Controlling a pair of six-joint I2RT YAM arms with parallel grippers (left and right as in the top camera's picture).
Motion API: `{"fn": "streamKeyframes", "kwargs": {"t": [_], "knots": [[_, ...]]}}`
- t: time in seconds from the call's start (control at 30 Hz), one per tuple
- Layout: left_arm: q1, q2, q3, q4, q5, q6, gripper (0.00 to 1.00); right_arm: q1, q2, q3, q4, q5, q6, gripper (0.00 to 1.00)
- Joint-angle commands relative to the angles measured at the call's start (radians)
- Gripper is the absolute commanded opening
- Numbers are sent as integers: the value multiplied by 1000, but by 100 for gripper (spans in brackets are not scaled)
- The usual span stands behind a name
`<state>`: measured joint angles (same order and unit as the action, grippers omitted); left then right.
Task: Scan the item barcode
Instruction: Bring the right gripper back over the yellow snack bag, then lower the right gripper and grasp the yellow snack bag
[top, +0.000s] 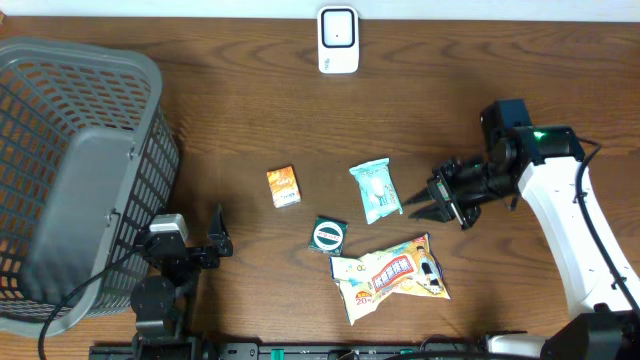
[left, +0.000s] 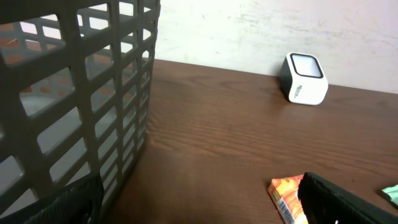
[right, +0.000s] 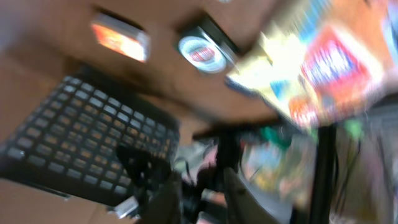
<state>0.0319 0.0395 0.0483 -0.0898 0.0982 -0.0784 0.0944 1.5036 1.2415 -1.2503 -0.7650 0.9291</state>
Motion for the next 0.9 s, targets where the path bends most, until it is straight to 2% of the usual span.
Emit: {"fn": "streamKeyframes", "kwargs": {"t": [0.0, 0.13, 0.3, 0.47, 0.53, 0.63, 0.7, 0.8, 0.87], "knots": [[2, -1, -21, -22, 5, -8, 98, 15, -6, 7, 53, 13, -379, 20], [2, -1, -21, -22, 5, -9, 98, 29, -28, 10, 66, 14, -713, 26], [2, -1, -21, -22, 5, -8, 98, 27, -117, 65, 27, 16, -913, 38], [2, -1, -21, -22, 5, -8, 98, 27, -292, 165, 41, 108, -1140, 61], [2, -1, -21, -22, 5, -9, 98, 28, -367, 186, 131, 104, -1155, 65], [2, -1, -21, -22, 5, -8, 98, 41, -470, 185, 435, 100, -1118, 64], [2, -1, -21, -22, 5, -8, 98, 56, -500, 185, 573, 101, -1113, 63], [2, -1, -21, -22, 5, -8, 98, 89, -517, 185, 759, 101, -1276, 65], [2, -1, -21, -22, 5, -8, 98, 108, -500, 185, 835, 112, -1357, 72]]}}
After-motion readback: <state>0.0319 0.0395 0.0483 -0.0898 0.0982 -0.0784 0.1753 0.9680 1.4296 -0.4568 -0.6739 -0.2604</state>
